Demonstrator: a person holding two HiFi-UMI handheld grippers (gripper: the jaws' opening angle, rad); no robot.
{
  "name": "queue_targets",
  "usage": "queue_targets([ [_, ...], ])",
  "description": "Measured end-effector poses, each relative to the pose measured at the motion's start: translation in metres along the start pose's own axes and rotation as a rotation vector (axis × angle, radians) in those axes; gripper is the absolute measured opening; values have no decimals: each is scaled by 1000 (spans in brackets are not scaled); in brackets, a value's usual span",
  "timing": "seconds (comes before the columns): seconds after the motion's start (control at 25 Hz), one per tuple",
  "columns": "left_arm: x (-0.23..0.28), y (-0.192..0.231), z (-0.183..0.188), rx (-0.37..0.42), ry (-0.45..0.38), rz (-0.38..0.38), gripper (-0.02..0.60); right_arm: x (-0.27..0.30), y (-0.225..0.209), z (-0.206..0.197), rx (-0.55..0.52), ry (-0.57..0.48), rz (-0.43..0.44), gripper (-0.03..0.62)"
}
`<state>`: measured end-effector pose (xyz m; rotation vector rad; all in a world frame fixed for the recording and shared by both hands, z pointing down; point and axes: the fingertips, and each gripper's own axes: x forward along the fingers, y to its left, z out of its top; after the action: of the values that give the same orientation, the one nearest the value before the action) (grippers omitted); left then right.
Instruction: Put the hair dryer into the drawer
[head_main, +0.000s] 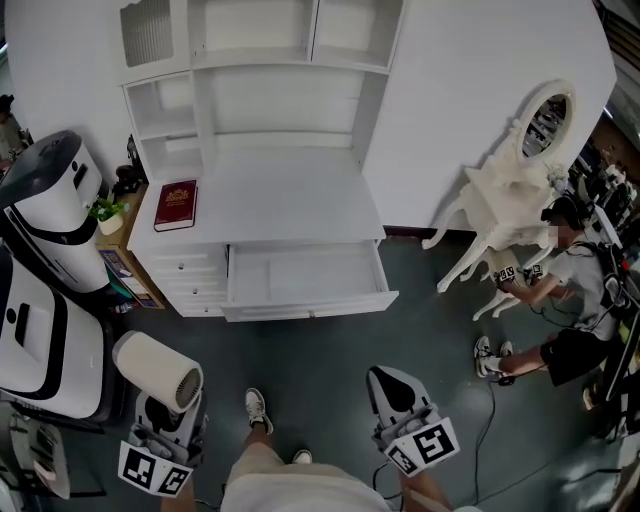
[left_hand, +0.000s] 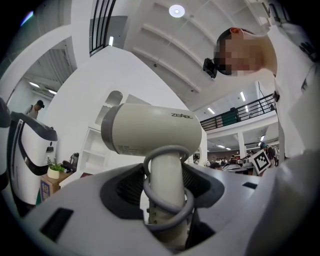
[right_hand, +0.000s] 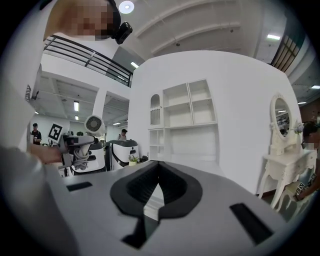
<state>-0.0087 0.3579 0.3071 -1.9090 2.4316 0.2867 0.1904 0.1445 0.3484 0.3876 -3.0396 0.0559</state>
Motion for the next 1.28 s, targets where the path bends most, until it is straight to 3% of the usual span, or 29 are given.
queue_targets([
  [0.32,112,77,-11,-16,8,-115,230,107,-45,11,0,28,-91,8],
  [0.72,230,166,-26,-48,38,-289,230,237,-64,32,6,32,-185,9],
  [1.08,283,173,-68,-108,124,-402,230,241,-90,25,21,78,-322,8],
  [1.28,302,162,-86,-112,171,-440,231,243,-104,29,21,78,-340,8],
])
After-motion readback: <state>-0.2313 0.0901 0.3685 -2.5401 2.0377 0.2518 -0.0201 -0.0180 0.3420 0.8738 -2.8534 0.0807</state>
